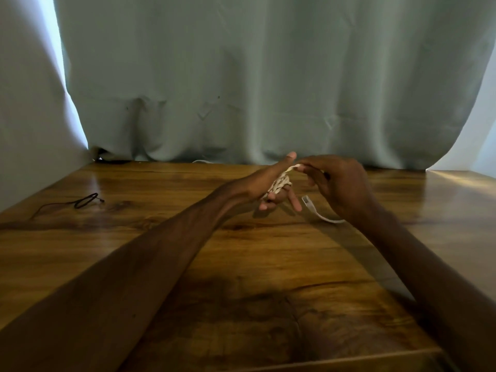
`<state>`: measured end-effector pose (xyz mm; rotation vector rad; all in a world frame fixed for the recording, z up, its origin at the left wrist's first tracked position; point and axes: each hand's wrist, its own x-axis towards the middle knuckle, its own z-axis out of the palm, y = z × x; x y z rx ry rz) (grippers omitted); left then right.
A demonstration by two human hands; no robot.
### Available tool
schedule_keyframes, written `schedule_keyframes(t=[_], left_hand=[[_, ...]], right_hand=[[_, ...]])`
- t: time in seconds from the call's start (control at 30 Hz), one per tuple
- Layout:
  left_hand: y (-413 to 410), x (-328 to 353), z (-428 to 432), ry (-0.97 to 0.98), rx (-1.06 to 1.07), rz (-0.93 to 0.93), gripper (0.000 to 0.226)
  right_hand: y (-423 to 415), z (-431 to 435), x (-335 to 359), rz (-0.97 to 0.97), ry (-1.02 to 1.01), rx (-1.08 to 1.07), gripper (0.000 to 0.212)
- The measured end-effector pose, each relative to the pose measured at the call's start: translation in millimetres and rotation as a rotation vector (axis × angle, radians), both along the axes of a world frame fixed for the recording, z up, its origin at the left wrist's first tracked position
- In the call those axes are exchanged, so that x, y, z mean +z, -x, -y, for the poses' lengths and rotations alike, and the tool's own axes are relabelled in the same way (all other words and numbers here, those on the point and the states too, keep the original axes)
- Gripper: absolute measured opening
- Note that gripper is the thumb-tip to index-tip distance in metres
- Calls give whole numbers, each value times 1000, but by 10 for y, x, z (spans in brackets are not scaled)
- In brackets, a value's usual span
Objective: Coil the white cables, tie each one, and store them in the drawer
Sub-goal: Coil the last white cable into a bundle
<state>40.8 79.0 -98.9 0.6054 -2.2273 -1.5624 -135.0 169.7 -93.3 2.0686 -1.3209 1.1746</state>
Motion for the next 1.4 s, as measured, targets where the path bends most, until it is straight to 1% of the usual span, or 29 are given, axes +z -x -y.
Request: schedule_keyframes(t=[0.03, 0.1, 0.17, 0.23, 0.27, 0.33, 0.37, 0.4, 0.47, 0.5, 0.57, 0.6, 0.63, 0.67, 0.7, 0.77, 0.83, 0.9, 0.97, 1.03, 1.1, 1.13, 1.2, 1.23, 1.27, 1.33, 1.4], left_hand=[[16, 49, -27, -42, -75, 6, 97], [34, 120, -43, -123, -189, 9, 91], [34, 154, -55, -160, -239, -11, 71], [22, 179, -96, -226, -256, -82, 59], [18, 198, -131, -259, -263, -122, 57], [13, 242, -192, -291, -285, -188, 58], [13, 267, -215, -301, -297, -229, 59], [20, 285, -220, -320, -309, -278, 60], [47, 314, -210, -393, -305, -396, 61], [61, 325, -198, -432, -267, -457, 62], [96, 321, -165, -424, -90, -565, 66], [108, 314, -129, -412, 5, -612, 61], [110, 300, -90, -420, 68, -655, 48], [102, 272, -43, -431, 112, -687, 30], [88, 249, -18, -444, 149, -709, 19], [59, 218, 22, -412, 258, -705, 20], [28, 202, 72, -377, 367, -707, 17], [-12, 204, 149, -379, 450, -737, 15], [-70, 204, 243, -364, 500, -756, 14], [-140, 191, 308, -309, 550, -725, 14], [-200, 163, 341, -266, 584, -682, 15], [-222, 139, 356, -218, 610, -639, 16], [-259, 84, 383, -47, 660, -500, 22], [-276, 57, 383, 49, 661, -423, 27], [-281, 23, 383, 148, 653, -345, 33], [-263, -24, 335, 328, 614, -211, 41], [-203, -83, 314, 411, 587, -162, 41]], right_hand=[[31, -6, 0, 16, 15, -31, 19], [73, -30, 9, 16, 13, -82, 24], [95, -40, 12, 12, -25, -83, 29], [79, -22, -3, -9, -23, -88, 28], [57, 5, -37, -27, -17, -87, 26], [9, 47, -104, 44, -49, -81, 27], [-23, 69, -147, 107, -122, -72, 29], [-38, 113, -211, 121, -163, -66, 30], [-94, 187, -314, -67, -274, -125, 29], [-138, 192, -344, -153, -333, -192, 26], [-237, 180, -348, -226, -436, -237, 26], [-310, 178, -348, -231, -450, -219, 29], [-381, 158, -336, -243, -474, -219, 30], [-451, 152, -337, -253, -459, -189, 29], [-516, 123, -321, -271, -441, -166, 28], [-597, 94, -296, -291, -392, -144, 23], [-588, 94, -279, -269, -365, -123, 16], [-534, 95, -266, -219, -411, -98, 18], [-463, 78, -249, -107, -532, -24, 20], [-387, 45, -201, 81, -673, 110, 21], [-354, 14, -141, 350, -803, 220, 17], [-355, -1, -113, 499, -853, 251, 14], [-381, -36, -51, 762, -901, 317, 23], [-388, -44, -26, 863, -909, 371, 26], [-388, -54, 2, 924, -910, 429, 25], [-375, -63, 34, 970, -903, 512, 23], [-349, -58, 52, 1001, -878, 555, 25]])
